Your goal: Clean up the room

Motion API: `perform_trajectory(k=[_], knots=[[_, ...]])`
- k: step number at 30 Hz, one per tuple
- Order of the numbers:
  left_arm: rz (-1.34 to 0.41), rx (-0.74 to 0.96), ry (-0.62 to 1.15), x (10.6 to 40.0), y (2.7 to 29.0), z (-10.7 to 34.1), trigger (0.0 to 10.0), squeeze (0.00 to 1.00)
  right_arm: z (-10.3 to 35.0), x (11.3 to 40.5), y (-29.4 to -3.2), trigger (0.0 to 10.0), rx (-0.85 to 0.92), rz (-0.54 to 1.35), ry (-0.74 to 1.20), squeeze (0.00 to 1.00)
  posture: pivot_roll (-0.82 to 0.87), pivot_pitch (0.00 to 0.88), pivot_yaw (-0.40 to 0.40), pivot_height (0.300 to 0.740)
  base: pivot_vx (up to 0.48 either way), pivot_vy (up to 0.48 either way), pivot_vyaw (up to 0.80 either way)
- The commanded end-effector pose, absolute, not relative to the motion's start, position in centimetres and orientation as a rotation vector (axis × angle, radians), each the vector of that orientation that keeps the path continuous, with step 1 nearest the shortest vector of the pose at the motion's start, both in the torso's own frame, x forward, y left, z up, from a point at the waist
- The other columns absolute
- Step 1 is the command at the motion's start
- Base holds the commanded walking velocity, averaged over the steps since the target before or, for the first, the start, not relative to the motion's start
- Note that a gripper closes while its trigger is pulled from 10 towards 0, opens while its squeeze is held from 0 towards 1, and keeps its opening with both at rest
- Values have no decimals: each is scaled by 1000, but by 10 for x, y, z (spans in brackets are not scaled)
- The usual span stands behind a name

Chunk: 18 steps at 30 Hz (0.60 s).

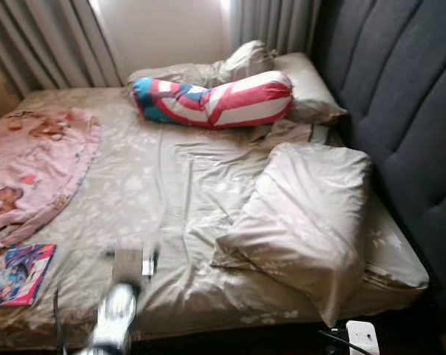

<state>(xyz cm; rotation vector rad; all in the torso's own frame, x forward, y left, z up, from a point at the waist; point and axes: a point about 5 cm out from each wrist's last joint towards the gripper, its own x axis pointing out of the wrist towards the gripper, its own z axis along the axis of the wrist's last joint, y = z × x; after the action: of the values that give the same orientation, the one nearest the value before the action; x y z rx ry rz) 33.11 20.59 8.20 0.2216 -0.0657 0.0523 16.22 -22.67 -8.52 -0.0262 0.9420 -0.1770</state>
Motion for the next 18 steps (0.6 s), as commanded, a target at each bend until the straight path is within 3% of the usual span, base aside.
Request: perform_trajectory(k=[1, 2, 4, 7, 15, 17, 18], knots=[[24, 215, -74, 330, 195, 80, 10000, 0, -87, 157, -228, 10000, -15, -186, 953, 0, 29, 0, 31, 740, 0, 0, 0], [24, 215, -74, 330, 195, 80, 10000, 0, -87, 157, -228, 10000, -15, -186, 953, 0, 29, 0, 31, 740, 0, 0, 0], [-3, 126, -246, 339, 186, 109, 10000, 0, -88, 155, -229, 10000, -13, -189, 955, 0, 30, 0, 38, 740, 0, 0, 0], [1, 103, -279, 340, 190, 114, 10000, 0, -88, 154, -229, 10000, -13, -189, 956, 0, 29, 0, 42, 740, 0, 0, 0], [59, 207, -69, 320, 216, 74, 10000, 0, -88, 153, -228, 10000, -8, -195, 953, 0, 50, 0, 72, 740, 0, 0, 0], [28, 270, 111, 307, 219, 45, 10000, 0, -89, 153, -227, 10000, -8, -193, 957, 0, 59, 0, 67, 740, 0, 0, 0], [28, 270, 111, 307, 219, 45, 10000, 0, -89, 153, -227, 10000, -8, -193, 957, 0, 59, 0, 67, 740, 0, 0, 0]])
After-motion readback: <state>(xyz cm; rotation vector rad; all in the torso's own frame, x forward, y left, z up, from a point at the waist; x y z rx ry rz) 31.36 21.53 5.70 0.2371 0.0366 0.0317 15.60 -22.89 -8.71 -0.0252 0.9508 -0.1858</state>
